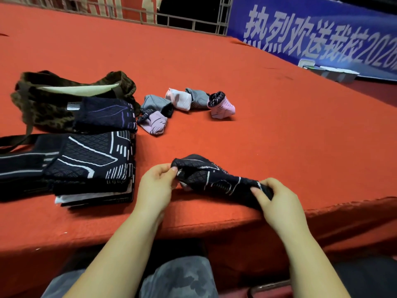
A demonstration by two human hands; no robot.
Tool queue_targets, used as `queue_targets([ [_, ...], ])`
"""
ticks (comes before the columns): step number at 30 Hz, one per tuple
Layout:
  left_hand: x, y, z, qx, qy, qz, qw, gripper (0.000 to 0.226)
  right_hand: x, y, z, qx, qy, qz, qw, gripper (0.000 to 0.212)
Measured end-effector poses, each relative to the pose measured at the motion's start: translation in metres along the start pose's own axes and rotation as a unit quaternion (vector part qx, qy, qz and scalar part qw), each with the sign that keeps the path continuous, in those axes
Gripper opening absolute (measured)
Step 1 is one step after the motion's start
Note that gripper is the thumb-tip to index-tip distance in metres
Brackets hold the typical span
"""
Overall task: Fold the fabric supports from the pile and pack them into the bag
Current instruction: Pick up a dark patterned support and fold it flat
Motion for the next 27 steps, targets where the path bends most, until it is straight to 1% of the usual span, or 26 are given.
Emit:
queue_targets([
  [3,0.013,0.000,-0.009,0.027,0.021,0.006,0.999,0.021,-0.006,0.000,-0.027,0.062,-0.112,-0.004,0.992,0.009],
  [6,0.036,0.003,-0.021,0.082,0.023,0.039,0.996,0.012,-0.015,0.000,-0.048,0.103,-0.205,-0.007,0.973,0.011],
  [7,0.044,0.005,-0.022,0.087,0.027,0.047,0.995,0.012,-0.018,0.000,-0.053,0.112,-0.218,-0.007,0.970,0.012],
  [9,0.058,0.011,-0.016,0.058,0.061,0.051,0.995,0.017,-0.022,-0.003,-0.055,0.115,-0.227,-0.004,0.967,0.009],
  [10,0.061,0.013,-0.011,0.034,0.071,0.052,0.996,0.024,-0.022,-0.006,-0.054,0.112,-0.227,0.002,0.967,0.008],
  [11,0.064,0.016,-0.007,0.015,0.057,0.059,0.997,0.035,-0.022,-0.010,-0.051,0.108,-0.223,0.010,0.969,0.008],
  [14,0.052,0.018,0.003,-0.036,-0.062,0.084,0.994,0.075,-0.019,-0.021,-0.034,0.086,-0.203,0.026,0.975,0.009],
  [16,0.034,0.014,0.006,-0.057,-0.095,0.073,0.991,0.089,-0.015,-0.028,-0.022,0.073,-0.192,0.038,0.978,0.009],
  [18,0.020,0.009,0.009,-0.074,-0.106,0.066,0.989,0.093,-0.010,-0.035,-0.013,0.069,-0.184,0.051,0.979,0.009],
  [20,0.011,0.007,0.016,-0.106,-0.125,0.079,0.983,0.099,-0.005,-0.043,-0.008,0.068,-0.177,0.068,0.979,0.009],
  [21,0.008,0.006,0.020,-0.119,-0.141,0.086,0.979,0.103,-0.002,-0.048,-0.005,0.066,-0.173,0.077,0.980,0.013],
  [24,-0.003,0.002,0.029,-0.135,-0.228,0.108,0.958,0.112,0.000,-0.052,0.004,0.057,-0.148,0.092,0.983,0.042],
  [26,-0.011,-0.003,0.028,-0.113,-0.288,0.116,0.944,0.108,-0.015,-0.043,0.007,0.082,-0.069,0.041,0.993,0.056],
  [27,-0.013,-0.006,0.025,-0.090,-0.303,0.118,0.941,0.100,-0.028,-0.034,0.011,0.090,-0.043,-0.004,0.995,0.058],
])
Point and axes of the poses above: each hand's wrist, its own y-axis away from the middle knuckle, its own z-axis out of the palm, x = y × z, the point moved 8 cm from there along -y, towards the middle knuckle, and after that the axes turned 1 degree about z, right-handed, at the moved point
